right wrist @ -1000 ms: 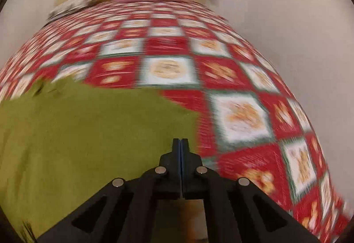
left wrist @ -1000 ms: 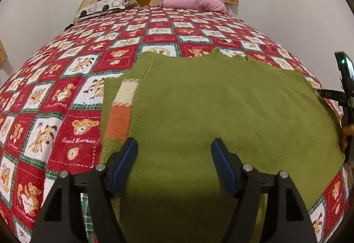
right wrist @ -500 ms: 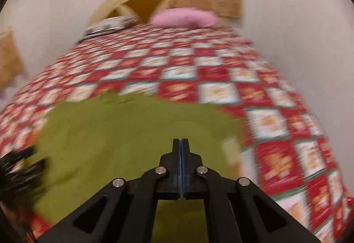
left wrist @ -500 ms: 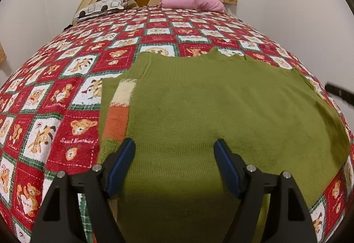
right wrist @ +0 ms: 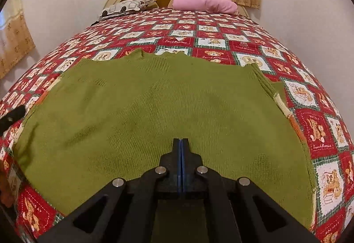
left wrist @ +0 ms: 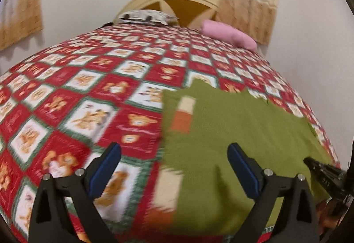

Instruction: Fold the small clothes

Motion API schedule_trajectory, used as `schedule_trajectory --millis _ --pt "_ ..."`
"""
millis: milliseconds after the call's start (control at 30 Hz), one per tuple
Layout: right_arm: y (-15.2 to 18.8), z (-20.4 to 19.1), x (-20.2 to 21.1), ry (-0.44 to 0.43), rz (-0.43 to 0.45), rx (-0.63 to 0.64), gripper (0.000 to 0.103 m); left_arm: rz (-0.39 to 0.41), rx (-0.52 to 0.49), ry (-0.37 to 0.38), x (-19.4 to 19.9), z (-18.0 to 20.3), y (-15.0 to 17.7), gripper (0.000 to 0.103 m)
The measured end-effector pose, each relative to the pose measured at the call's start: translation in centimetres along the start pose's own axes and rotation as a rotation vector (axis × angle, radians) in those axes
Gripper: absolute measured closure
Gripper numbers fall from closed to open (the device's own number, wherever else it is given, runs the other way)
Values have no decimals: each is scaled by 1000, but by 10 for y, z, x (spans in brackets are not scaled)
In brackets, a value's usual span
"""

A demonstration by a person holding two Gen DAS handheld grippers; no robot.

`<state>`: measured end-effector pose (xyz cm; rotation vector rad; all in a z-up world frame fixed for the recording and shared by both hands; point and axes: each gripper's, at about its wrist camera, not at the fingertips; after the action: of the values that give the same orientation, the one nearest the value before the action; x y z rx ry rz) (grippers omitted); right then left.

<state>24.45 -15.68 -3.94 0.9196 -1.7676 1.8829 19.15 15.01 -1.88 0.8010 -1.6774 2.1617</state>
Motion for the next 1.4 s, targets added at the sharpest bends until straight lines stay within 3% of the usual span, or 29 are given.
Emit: schedule_trajectory --millis 100,200,367,433,533,633,733,833,967,1067,1167,1267,1400 --pt "0 3 2 -19 6 -20 103 -9 -68 -36 -3 2 -2 4" --pt "0 5 2 -36 8 -35 103 -42 -80 -12 -16 6 -3 4" --pt "1 8 3 -54 10 -53 103 -245 26 62 -60 3 0 7" --pt "1 7 3 -57 11 -55 103 -233 20 49 -58 6 0 13" --pt "1 8 3 -60 11 -58 103 -226 -13 91 -53 14 3 41" --pt "2 9 3 -68 13 -67 103 -219 9 84 -51 11 4 48" --pt "2 10 3 -74 14 -75 103 -209 70 70 -50 3 0 65" --pt "2 10 4 -79 15 -80 103 -147 16 23 -41 21 -8 81" --pt "3 13 3 -89 17 -92 103 -46 -87 54 -21 60 -16 85" --pt "3 15 3 -96 17 -98 103 -16 -160 131 -11 93 -15 85" --pt "4 16 4 -104 18 -108 103 -36 -248 169 -18 120 1 86" --pt "4 17 4 -112 18 -116 103 -134 -235 213 -39 126 19 89" --pt "5 17 4 -112 18 -117 103 -128 -234 220 -36 126 20 89"
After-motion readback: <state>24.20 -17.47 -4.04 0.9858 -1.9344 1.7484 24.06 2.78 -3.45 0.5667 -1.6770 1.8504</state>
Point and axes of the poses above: each gripper's, at about its wrist camera, not at the fingertips, and x roughly against the way its jaws point, z to its right, y to its underside, and after that the axes turned 2 degrees about z, right-handed
